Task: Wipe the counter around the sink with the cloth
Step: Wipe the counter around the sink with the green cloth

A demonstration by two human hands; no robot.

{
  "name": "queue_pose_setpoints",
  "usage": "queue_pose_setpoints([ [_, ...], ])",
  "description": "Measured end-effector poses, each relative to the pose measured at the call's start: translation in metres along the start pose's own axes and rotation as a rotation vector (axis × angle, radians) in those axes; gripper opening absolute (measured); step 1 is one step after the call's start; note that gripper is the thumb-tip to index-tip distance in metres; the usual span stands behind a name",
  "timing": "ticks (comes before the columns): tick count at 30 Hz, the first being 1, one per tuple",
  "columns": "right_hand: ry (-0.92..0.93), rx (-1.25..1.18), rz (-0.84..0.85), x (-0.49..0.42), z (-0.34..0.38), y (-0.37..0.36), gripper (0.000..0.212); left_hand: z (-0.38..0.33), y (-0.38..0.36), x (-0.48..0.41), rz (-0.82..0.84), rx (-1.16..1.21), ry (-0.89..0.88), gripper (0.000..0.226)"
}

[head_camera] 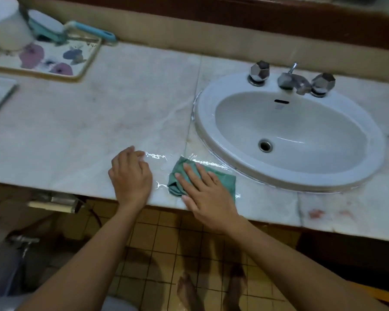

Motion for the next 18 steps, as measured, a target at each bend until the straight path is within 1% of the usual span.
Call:
queue_pose_setpoints([
  [2, 0.152, 0.094, 0.014, 0.026, -0.011, -0.008, 0.054, -0.001, 0.001, 0.000, -0.006, -0.005, -0.001, 0.027],
  [3, 0.198, 0.121, 0.017, 0.037, -0.023, -0.009, 0.054, -0.001, 0.001, -0.001, -0.011, -0.001, 0.000, 0.026],
  [5, 0.206, 0.133, 0.011, 0.049, -0.049, -0.007, 0.053, -0.001, 0.001, 0.000, -0.012, 0.004, 0.004, 0.026],
  [8, 0.045, 0.026, 0.009, 0.037, -0.064, 0.003, 0.053, -0.001, 0.001, 0.000, -0.012, 0.009, 0.013, 0.026],
  [11, -0.129, -0.075, -0.024, -0.001, -0.043, 0.011, 0.058, -0.001, 0.001, 0.000, -0.011, 0.026, 0.009, 0.028],
  [13, -0.174, -0.100, -0.017, -0.026, -0.021, 0.012, 0.060, -0.001, 0.001, 0.000, -0.012, 0.032, -0.005, 0.030],
  [15, -0.120, -0.080, -0.015, -0.039, 0.003, 0.010, 0.058, 0.000, 0.001, 0.000, -0.009, 0.032, -0.015, 0.030],
  [18, 0.111, -0.040, -0.055, -0.023, 0.027, 0.001, 0.051, 0.001, 0.003, 0.001, -0.004, 0.030, -0.030, 0.029],
])
Point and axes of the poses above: each hand's wrist, its own x-axis away from the middle knuckle, its own y-axis out of the back of the hand, z = x × y, the point moved 4 cm from there along -x, towards the middle knuckle, and after that the axes turned 12 degrees about z, right-handed, at the moved point
